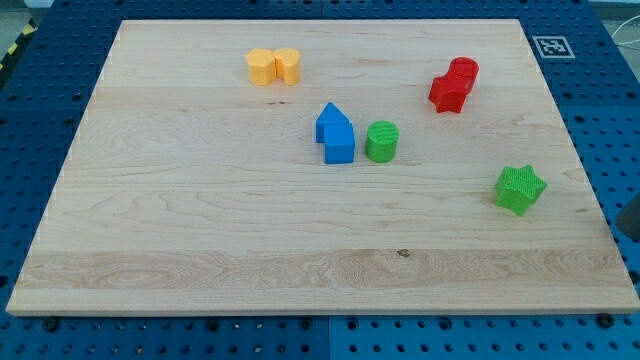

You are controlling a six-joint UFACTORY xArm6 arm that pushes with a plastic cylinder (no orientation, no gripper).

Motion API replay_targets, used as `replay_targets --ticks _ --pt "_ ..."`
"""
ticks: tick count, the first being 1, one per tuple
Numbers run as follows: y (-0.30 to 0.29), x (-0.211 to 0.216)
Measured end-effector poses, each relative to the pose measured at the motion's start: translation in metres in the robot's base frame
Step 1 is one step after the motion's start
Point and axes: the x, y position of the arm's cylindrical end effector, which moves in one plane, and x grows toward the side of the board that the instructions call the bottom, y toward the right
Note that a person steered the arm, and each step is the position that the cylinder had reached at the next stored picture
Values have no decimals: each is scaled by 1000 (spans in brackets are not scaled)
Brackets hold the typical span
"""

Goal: Push the green star to the bottom of the red star

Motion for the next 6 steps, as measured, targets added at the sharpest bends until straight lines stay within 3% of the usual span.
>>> replay_targets --ticks 2,5,6 --pt "-73 -3" --pt "-149 -73" --pt "-151 -80"
